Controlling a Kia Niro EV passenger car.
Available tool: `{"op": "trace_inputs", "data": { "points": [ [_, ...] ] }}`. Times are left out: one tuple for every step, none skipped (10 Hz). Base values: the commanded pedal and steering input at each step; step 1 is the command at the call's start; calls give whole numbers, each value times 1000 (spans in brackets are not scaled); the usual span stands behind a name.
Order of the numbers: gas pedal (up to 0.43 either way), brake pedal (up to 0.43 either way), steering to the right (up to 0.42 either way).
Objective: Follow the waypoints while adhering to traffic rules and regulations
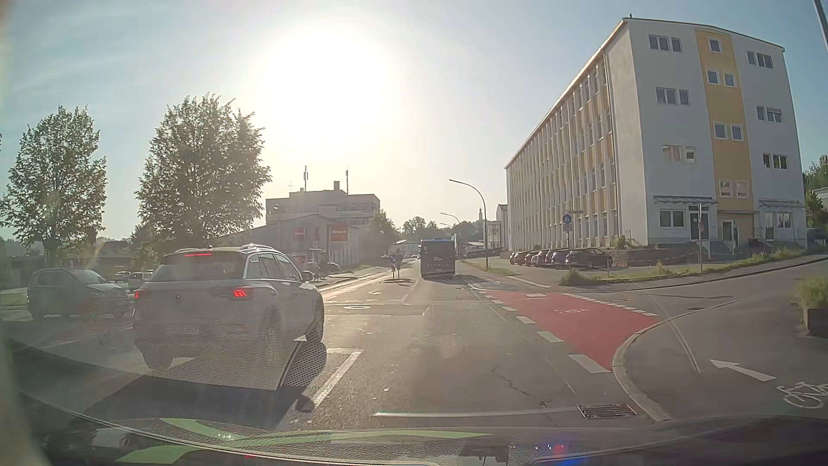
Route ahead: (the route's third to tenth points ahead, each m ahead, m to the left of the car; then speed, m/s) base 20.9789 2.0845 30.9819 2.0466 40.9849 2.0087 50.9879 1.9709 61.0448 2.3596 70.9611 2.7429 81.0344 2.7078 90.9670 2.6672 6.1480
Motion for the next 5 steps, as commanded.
{"op": "trace_inputs", "data": {
  "points": [
    [110,0,15],
    [110,0,14],
    [110,0,13],
    [110,0,11],
    [110,0,9]
  ]
}}
